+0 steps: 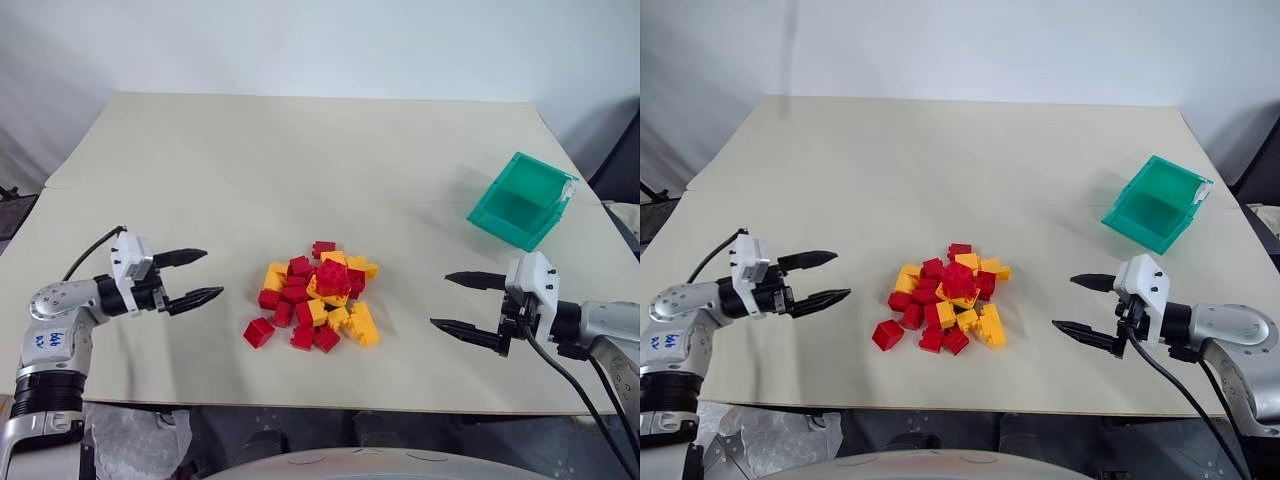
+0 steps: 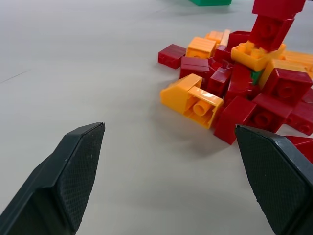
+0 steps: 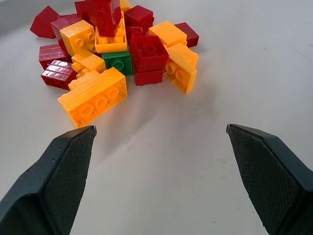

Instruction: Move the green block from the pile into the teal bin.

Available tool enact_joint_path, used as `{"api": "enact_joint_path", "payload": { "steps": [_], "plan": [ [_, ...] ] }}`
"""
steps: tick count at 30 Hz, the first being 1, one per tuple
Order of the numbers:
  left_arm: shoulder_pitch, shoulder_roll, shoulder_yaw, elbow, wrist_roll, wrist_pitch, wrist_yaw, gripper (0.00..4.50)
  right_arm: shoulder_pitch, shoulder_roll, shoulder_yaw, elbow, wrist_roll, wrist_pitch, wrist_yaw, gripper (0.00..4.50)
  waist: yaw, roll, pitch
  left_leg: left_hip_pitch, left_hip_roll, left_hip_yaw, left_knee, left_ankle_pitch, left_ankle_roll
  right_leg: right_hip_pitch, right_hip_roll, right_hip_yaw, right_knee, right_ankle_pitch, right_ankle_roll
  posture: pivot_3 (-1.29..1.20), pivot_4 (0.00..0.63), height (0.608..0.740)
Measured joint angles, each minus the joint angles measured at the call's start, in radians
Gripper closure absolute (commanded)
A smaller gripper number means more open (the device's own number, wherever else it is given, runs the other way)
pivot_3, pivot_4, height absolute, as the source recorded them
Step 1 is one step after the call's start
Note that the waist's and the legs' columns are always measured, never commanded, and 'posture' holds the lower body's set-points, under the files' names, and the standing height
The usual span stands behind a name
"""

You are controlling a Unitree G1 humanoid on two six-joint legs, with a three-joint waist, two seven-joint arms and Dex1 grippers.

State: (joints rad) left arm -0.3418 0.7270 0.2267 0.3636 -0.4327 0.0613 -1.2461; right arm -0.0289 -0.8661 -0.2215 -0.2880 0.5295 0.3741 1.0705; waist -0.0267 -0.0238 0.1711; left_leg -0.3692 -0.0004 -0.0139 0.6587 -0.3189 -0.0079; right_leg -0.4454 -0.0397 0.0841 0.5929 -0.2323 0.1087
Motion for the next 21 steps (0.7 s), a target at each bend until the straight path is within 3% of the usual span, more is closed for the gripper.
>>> {"api": "enact_joint_path", "payload": {
  "steps": [8, 17, 18, 21],
  "plan": [
    [0.008, 0.0, -0.01, -0.038, 0.002, 0.073, 0.033, 0.0, -0.005, -0.01, 0.03, -0.052, -0.041, 0.098, -0.106, 0.02, 0.0, 0.0, 0.0, 0.0, 0.0, 0.0, 0.001, 0.0, 0.0, 0.0, 0.0, 0.0, 0.001, 0.0, 0.0, 0.0, 0.15, 0.74],
    [0.025, -0.02, -0.011, -0.072, -0.012, 0.071, 0.019, 0.0, -0.068, 0.0, 0.073, -0.302, 0.127, 0.349, -0.184, 2.99, -0.001, 0.0, 0.0, 0.0, 0.001, 0.0, 0.002, 0.0, 0.0, 0.0, -0.002, 0.0, 0.0, 0.0, 0.0, 0.0, 0.15, 0.74],
    [0.026, -0.02, -0.011, -0.068, -0.013, 0.054, -0.001, 0.0, -0.117, 0.032, 0.107, -0.325, 0.152, 0.405, -0.226, 2.99, -0.004, -0.001, 0.0, 0.001, 0.001, 0.0, 0.002, 0.0, 0.0, 0.0, -0.002, 0.001, 0.0, 0.0, 0.0, 0.0, 0.15, 0.74],
    [0.006, -0.041, -0.017, -0.054, -0.019, 0.008, -0.055, 0.0, -0.231, 0.153, 0.241, -0.357, 0.22, 0.563, -0.34, 3.95, -0.003, -0.002, -0.001, 0.001, 0.002, -0.001, 0.003, 0.0, 0.0, 0.0, -0.001, -0.001, 0.001, -0.001, -0.001, 0.0, 0.15, 0.74]
  ]
}}
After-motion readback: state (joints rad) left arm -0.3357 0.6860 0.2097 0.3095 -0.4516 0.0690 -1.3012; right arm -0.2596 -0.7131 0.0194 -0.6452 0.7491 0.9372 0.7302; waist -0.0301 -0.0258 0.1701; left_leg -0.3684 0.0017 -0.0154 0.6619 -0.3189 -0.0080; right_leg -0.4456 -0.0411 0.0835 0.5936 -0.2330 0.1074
